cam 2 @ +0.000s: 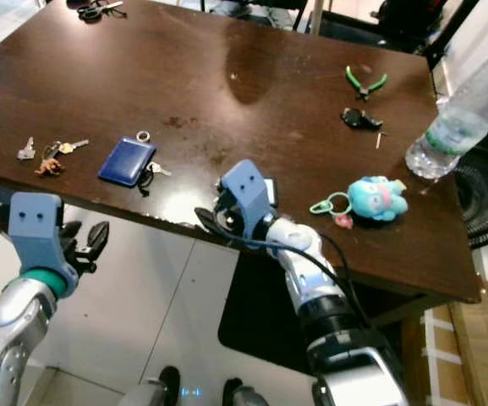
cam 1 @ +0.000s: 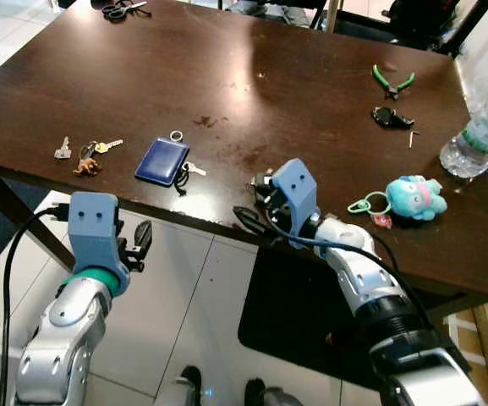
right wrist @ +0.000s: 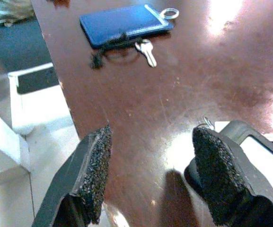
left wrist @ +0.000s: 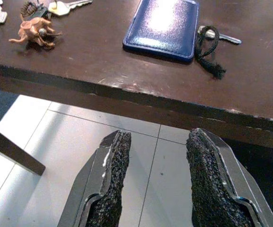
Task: Hang keys on a hook
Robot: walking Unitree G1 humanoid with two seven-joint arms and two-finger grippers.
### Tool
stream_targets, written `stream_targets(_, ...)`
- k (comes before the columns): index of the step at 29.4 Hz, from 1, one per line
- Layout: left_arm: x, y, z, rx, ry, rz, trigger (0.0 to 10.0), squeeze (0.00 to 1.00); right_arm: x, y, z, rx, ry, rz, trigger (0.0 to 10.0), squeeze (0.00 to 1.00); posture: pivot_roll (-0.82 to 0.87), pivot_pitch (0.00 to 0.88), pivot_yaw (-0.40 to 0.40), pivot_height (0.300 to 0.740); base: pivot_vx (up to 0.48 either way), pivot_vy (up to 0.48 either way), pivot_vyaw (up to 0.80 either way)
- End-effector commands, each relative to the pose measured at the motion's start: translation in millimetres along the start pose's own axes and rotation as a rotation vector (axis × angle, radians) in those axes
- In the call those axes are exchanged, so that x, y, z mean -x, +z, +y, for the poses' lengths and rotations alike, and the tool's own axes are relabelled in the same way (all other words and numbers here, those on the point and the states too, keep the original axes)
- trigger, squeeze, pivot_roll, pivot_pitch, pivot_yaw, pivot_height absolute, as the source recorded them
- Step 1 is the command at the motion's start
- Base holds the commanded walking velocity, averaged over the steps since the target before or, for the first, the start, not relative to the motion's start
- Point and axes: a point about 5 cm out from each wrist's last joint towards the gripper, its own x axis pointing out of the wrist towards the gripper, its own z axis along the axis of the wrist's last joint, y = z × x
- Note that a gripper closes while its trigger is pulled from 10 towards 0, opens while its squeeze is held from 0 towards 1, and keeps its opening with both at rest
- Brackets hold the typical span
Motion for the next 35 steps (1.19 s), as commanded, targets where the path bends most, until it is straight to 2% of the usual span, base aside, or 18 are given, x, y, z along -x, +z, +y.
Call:
stream_targets(1,0.4,-8,2.5,-0.003,0.004,0.031,10.0,0.00,4.4,-4,3.3,-0.013,0.010,0.012,10.0,0.00,0.03,0.181,0.057,0.740,0.000,0.000,0.00)
stream_targets(9,-2.6,-11,4.3,-0.010,0.001,0.034,10.0,0.00,16.7,0,6.3,-0.021,-0.001,0.011,10.0,0.00,0.03,0.167,0.060,0.740,0.000,0.000,0.00)
stream_targets(11,-3.5,-12,4.6,-0.013,0.000,0.034,10.0,0.00,17.3,7,10.4,-0.086,0.018,-0.027,10.0,0.00,0.02,0.160,0.061,0.740,0.000,0.000,0.00)
stream_targets(13,-3.5,-12,4.6,-0.013,0.000,0.034,10.0,0.00,17.3,7,10.4,-0.086,0.018,-0.027,10.0,0.00,0.02,0.160,0.061,0.740,0.000,0.000,0.00)
stream_targets(14,-4.0,-12,4.7,-0.015,0.000,0.034,10.0,0.00,15.3,8,9.9,-0.124,0.002,-0.037,10.0,0.00,0.03,0.159,0.062,0.740,0.000,0.000,0.00)
stream_targets(15,-4.0,-12,4.7,-0.015,0.000,0.034,10.0,0.00,15.3,8,9.9,-0.124,0.002,-0.037,10.0,0.00,0.03,0.159,0.062,0.740,0.000,0.000,0.00)
stream_targets(17,-5.7,-12,3.8,-0.018,-0.003,0.033,10.0,0.00,0.9,5,-0.6,-0.178,-0.102,-0.008,10.0,0.00,0.03,0.154,0.063,0.740,0.000,0.000,0.00)
stream_targets(18,-5.7,-12,3.8,-0.018,-0.003,0.033,10.0,0.00,0.9,5,-0.6,-0.178,-0.102,-0.008,10.0,0.00,0.03,0.154,0.063,0.740,0.000,0.000,0.00)
stream_targets(19,-6.1,-12,3.2,-0.017,-0.004,0.032,10.0,0.00,-6.5,6,-6.0,-0.201,-0.136,-0.003,10.0,0.00,0.03,0.152,0.062,0.740,0.000,0.000,0.00)
stream_targets(21,-6.1,-12,3.2,-0.017,-0.004,0.032,10.0,0.00,-6.5,6,-6.0,-0.201,-0.136,-0.003,10.0,0.00,0.03,0.152,0.062,0.740,0.000,0.000,0.00)
stream_targets(23,-6.5,-12,2.2,-0.017,-0.004,0.029,10.0,0.00,-18.6,8,-14.3,-0.251,-0.188,0.008,10.0,0.00,0.04,0.147,0.058,0.740,0.000,0.000,0.00)
stream_targets(27,-7.0,-12,1.3,-0.016,-0.002,0.026,10.0,0.00,-26.1,9,-17.3,-0.280,-0.209,0.020,10.0,0.00,0.05,0.151,0.055,0.740,0.000,0.000,0.00)
stream_targets(35,-8.3,-11,-2.4,-0.007,-0.003,0.021,10.0,0.00,-33.8,4,-15.7,-0.266,-0.218,0.055,10.0,0.00,0.06,0.151,0.057,0.740,0.000,0.000,0.00)
